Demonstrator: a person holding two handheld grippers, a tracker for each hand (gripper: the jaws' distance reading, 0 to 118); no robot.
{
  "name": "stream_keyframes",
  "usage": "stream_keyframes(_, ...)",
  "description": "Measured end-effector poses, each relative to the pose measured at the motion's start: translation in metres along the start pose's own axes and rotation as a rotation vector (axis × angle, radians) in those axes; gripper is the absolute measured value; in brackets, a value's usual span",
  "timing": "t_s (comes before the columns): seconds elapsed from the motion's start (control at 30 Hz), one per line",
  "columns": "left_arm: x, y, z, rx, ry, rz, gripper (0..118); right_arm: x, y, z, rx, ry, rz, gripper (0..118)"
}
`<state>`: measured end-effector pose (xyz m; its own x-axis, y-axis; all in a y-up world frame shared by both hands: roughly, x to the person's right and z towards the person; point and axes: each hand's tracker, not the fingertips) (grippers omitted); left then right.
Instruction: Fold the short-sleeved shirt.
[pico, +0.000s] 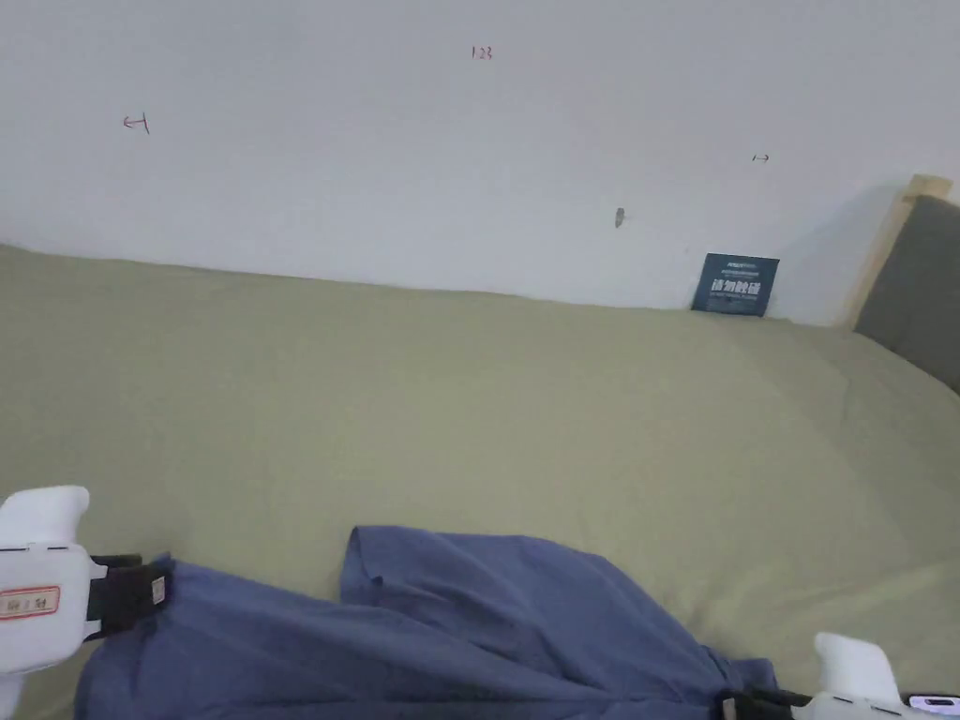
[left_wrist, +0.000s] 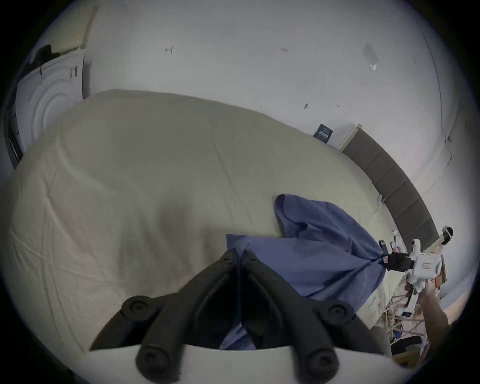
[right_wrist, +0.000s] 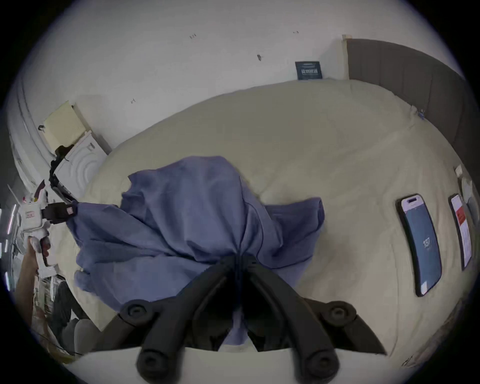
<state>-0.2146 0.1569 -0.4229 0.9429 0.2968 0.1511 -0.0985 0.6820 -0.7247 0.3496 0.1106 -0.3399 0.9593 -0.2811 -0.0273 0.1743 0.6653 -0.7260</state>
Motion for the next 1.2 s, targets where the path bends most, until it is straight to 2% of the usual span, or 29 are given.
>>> stream_keyframes(0.33,-0.004,0.072,0.089,0.287,0.032,-0.008,2,-0.04,0.089,0.074,0.298,0.107,0.091,4)
stream_keyframes(0.57,0.004,0.142,0.127,0.388,0.057,-0.068,2,-0.067,0.174,0.088,0.421,0.122,0.143,4)
stream_keyframes(0.7,0.014,0.181,0.135,0.432,0.052,-0.09,2,-0.083,0.23,0.088,0.465,0.1,0.205,4)
stream_keyframes(0.8,0.022,0.21,0.134,0.452,0.086,-0.128,2,-0.092,0.268,0.088,0.509,0.095,0.197,4)
stream_keyframes(0.97,0.018,0.254,0.124,0.469,0.102,-0.117,2,-0.098,0.315,0.081,0.599,0.075,0.159,4)
stream_keyframes(1.2,0.015,0.251,0.117,0.491,0.109,-0.079,2,-0.109,0.332,0.055,0.631,0.045,0.165,4)
